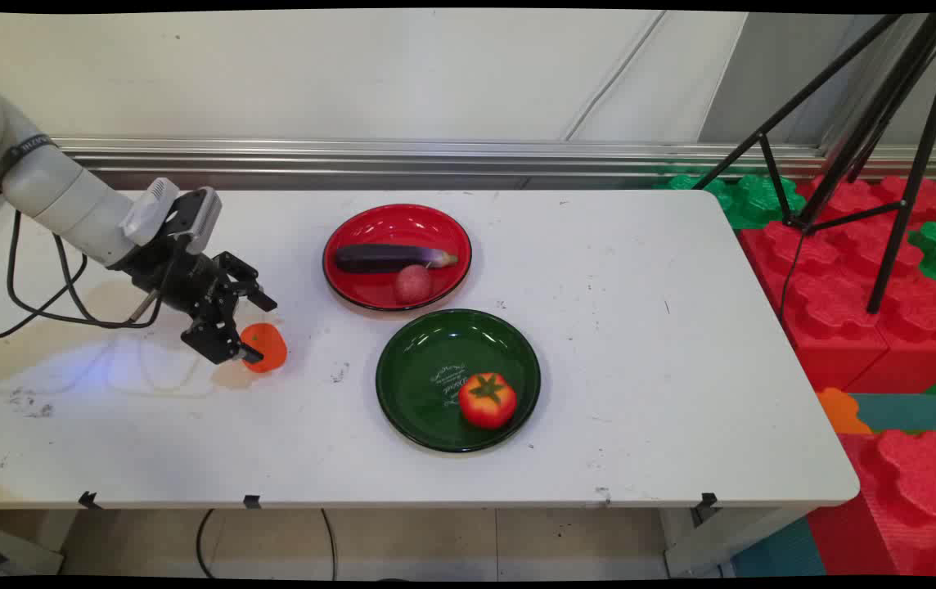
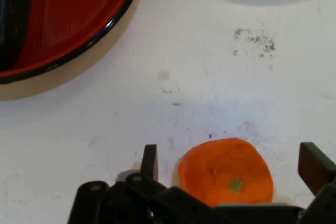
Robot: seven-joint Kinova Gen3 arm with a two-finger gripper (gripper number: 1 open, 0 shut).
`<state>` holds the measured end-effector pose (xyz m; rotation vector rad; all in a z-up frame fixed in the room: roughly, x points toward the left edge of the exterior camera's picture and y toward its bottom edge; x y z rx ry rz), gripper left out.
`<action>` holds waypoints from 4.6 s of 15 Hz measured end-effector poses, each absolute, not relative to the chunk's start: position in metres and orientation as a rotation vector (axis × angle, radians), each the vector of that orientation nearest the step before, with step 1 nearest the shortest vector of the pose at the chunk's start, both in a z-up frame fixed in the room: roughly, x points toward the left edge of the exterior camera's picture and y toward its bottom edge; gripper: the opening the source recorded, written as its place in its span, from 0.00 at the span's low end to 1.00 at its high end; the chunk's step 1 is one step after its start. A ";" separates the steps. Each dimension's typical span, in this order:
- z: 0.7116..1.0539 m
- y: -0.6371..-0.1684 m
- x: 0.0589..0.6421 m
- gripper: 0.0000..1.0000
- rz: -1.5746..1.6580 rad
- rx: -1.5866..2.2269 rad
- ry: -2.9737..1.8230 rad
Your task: Pick up the eggplant from the red plate
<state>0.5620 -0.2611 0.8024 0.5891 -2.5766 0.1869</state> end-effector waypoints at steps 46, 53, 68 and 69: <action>0.924 -0.305 0.564 1.00 0.400 0.652 -2.267; 0.892 -0.364 0.541 1.00 0.421 0.631 -2.342; 0.817 -0.437 0.510 1.00 0.353 0.564 -2.540; 0.813 -0.439 0.509 1.00 0.348 0.559 -2.547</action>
